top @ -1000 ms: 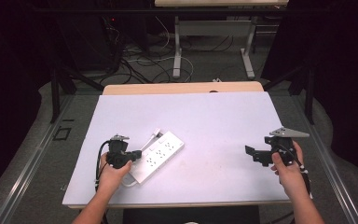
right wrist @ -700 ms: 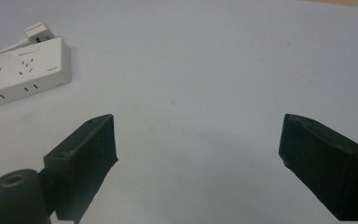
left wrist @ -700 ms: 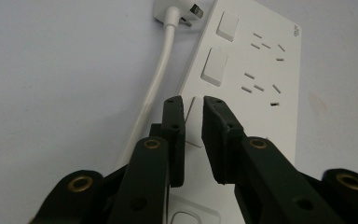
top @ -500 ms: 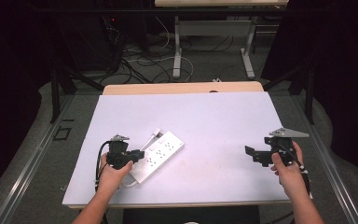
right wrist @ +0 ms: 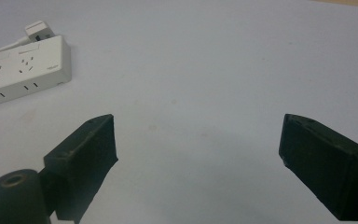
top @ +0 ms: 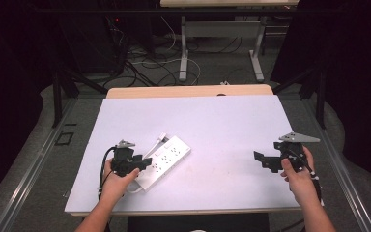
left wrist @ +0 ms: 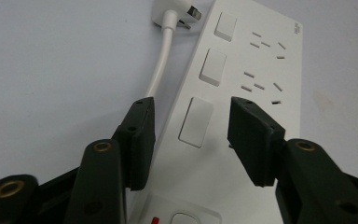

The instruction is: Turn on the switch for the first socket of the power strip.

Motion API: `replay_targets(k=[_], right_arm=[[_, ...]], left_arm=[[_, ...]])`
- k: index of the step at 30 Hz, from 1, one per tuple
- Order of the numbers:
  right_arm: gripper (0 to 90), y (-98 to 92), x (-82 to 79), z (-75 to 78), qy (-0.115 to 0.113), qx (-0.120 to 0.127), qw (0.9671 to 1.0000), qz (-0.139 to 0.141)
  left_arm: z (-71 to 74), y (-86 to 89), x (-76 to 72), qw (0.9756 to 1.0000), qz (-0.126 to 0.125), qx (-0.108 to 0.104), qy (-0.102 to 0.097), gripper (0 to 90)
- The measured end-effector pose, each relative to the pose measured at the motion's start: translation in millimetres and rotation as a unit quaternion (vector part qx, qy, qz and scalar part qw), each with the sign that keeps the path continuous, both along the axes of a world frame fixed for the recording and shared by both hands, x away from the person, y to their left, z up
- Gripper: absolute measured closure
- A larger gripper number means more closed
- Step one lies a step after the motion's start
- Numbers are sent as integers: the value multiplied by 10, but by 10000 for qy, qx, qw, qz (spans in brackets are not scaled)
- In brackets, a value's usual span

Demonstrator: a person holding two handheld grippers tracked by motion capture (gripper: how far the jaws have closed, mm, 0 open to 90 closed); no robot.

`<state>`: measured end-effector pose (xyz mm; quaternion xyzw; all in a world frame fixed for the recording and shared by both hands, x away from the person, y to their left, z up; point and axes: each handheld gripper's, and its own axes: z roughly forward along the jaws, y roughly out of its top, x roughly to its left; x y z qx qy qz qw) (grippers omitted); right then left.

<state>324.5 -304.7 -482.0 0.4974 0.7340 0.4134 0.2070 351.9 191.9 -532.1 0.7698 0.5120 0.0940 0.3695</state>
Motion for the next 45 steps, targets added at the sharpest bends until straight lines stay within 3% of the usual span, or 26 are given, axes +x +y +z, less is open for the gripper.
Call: replay_targets(k=[8,16,23,34,38,45], right_arm=[[105,-2,-3,4,-9,-7,10000,-4],[105,3,-2,2,-8,-10,10000,8],[105,5,-1,-1,-9,-10,10000,16],[105,18,0,-6,-31,1,10000,-2],[105,15,-1,-5,-20,-4,10000,12],[105,17,0,-5,-26,-2,10000,10]], left_arm=[[17,36,-26,9998,-17,57,-208,417],[26,119,-27,9993,-3,-43,-374,366],[24,175,-6,9982,-10,-93,-587,266],[19,175,-4,9983,83,-298,-500,143],[17,152,-4,9982,-33,-310,-505,12],[28,123,-18,9978,-107,-380,-532,5]])
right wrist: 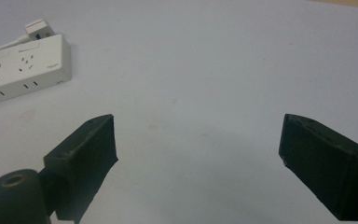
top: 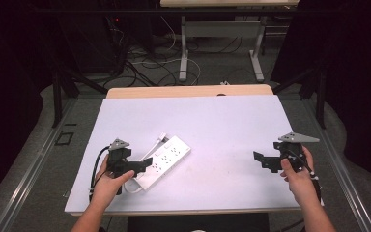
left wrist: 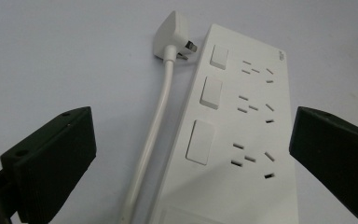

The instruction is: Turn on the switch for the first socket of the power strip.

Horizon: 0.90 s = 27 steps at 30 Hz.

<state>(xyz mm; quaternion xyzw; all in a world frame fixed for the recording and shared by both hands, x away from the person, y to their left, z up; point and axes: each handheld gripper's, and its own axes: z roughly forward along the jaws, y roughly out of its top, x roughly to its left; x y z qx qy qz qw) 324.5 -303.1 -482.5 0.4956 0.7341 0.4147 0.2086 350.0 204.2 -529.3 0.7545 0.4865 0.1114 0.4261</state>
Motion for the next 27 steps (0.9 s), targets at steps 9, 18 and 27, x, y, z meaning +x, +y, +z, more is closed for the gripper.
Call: replay_targets(k=[9,18,27], right_arm=[[105,1,-1,2,-2,0,10000,-3],[105,-17,0,12,-5,0,10000,7],[105,-26,-6,28,9,61,10000,-45]], left_arm=[[27,10,2,10000,83,-41,6,5],[197,6,9,9999,89,-17,-94,6],[469,-20,55,9996,125,52,-231,12]])
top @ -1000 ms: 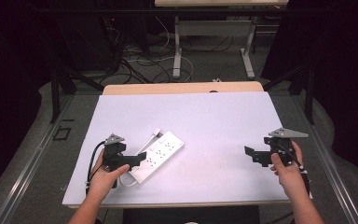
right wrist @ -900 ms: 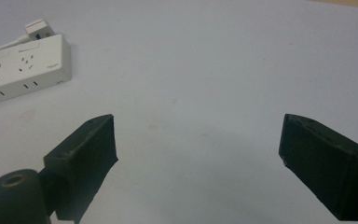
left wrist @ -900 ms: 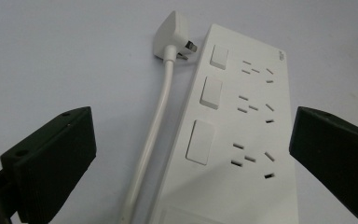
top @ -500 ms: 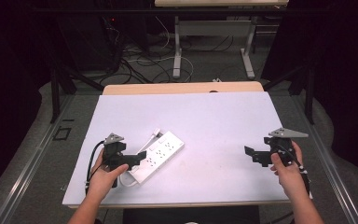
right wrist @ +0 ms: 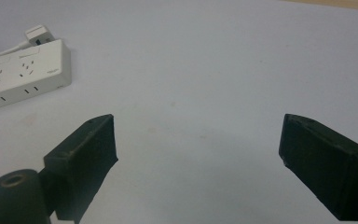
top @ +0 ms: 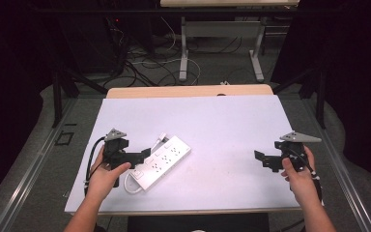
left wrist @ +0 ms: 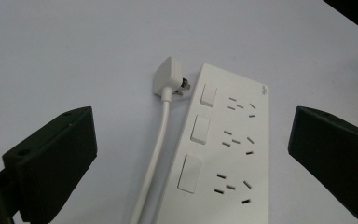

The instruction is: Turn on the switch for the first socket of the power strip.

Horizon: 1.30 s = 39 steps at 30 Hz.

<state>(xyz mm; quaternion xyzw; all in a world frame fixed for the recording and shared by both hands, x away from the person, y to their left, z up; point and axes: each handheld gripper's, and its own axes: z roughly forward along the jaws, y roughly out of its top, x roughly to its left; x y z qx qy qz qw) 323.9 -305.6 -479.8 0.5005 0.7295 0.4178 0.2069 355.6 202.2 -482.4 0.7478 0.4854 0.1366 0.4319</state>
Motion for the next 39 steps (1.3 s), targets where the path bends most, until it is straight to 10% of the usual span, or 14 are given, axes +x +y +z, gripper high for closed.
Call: replay_targets(k=[14,39], right_arm=[[105,-14,-2,6,-9,26,10000,-34],[105,-42,4,-6,-49,-22,9999,-92]], left_arm=[[390,122,102,9993,269,60,-272,25],[484,597,127,9922,1172,-51,-425,31]])
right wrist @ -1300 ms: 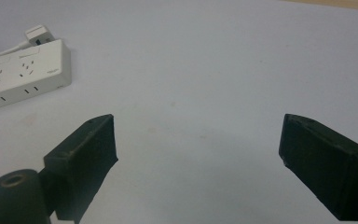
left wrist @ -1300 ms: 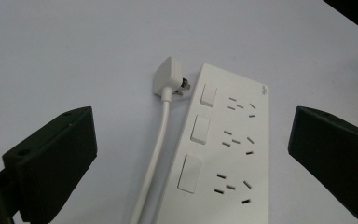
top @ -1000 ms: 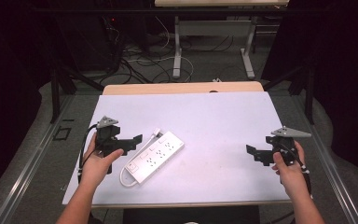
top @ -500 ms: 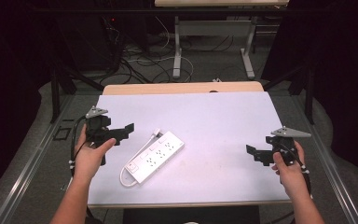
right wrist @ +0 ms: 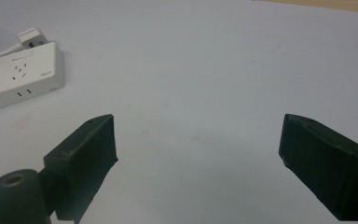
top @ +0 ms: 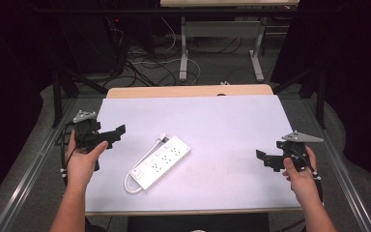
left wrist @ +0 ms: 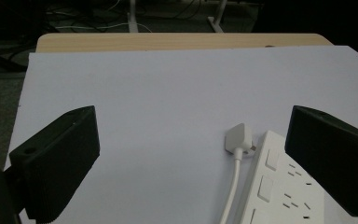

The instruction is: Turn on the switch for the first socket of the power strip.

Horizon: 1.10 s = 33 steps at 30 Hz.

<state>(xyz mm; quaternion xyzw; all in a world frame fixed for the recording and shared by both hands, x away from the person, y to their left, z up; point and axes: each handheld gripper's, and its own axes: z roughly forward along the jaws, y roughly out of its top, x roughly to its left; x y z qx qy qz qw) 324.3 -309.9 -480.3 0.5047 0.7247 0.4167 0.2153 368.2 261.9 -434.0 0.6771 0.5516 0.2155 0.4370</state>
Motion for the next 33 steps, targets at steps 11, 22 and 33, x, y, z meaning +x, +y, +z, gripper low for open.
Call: replay_targets(k=[11,22,33], right_arm=[[100,-46,31,-76,63,-24,9998,-178],[89,-187,93,-215,18,-118,9990,-440],[85,-314,154,-378,129,-78,9976,-680]], left_arm=[[-171,208,-3,9998,200,-28,17,30],[-417,331,40,9994,287,-195,91,19],[-708,426,96,9992,359,-104,130,5]])
